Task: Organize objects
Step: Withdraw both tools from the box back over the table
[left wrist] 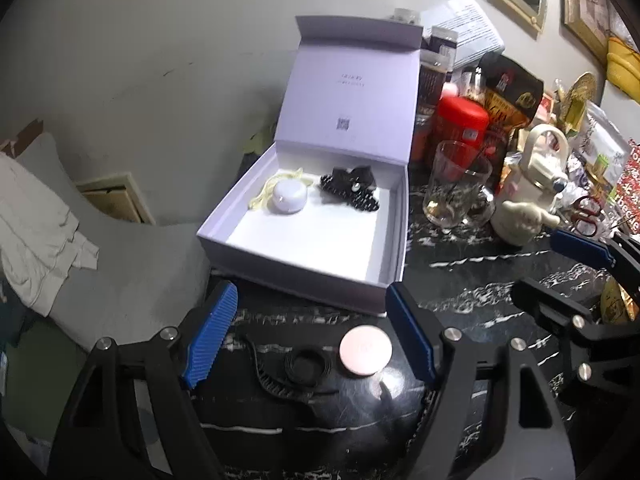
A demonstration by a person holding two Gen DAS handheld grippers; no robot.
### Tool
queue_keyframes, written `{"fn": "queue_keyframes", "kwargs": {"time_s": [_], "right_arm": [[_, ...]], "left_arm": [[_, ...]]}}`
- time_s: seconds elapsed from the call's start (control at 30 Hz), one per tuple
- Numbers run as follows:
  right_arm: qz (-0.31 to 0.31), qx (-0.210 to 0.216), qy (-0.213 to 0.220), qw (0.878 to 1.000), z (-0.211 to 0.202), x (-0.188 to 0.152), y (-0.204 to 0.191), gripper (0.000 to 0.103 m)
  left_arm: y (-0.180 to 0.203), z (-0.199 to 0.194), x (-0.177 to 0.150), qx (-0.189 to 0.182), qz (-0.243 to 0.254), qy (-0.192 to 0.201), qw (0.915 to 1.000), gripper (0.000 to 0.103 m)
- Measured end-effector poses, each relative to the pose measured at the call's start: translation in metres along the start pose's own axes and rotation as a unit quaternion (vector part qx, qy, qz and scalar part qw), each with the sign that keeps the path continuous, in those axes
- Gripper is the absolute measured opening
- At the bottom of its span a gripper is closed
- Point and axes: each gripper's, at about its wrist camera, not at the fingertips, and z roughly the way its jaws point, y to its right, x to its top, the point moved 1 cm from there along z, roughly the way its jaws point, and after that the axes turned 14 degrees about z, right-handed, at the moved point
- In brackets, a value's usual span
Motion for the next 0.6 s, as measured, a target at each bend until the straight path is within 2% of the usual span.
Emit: {"fn": "queue_keyframes", "kwargs": {"time_s": [0.33, 0.6], "right_arm": [[0.017, -0.002, -0.035, 0.999, 0.009, -0.035, 0.006, 0.068], [0.038, -0.004, -0.052, 0.998, 0.011, -0.057, 0.015, 0.068]], "left_arm": [[0.015, 0.009, -0.027, -0.029, 0.014, -0.014, 0.9994, 0.076], [0.023, 0.009, -0.035, -0.028, 0.028, -0.017, 0.9991, 0.076]]}}
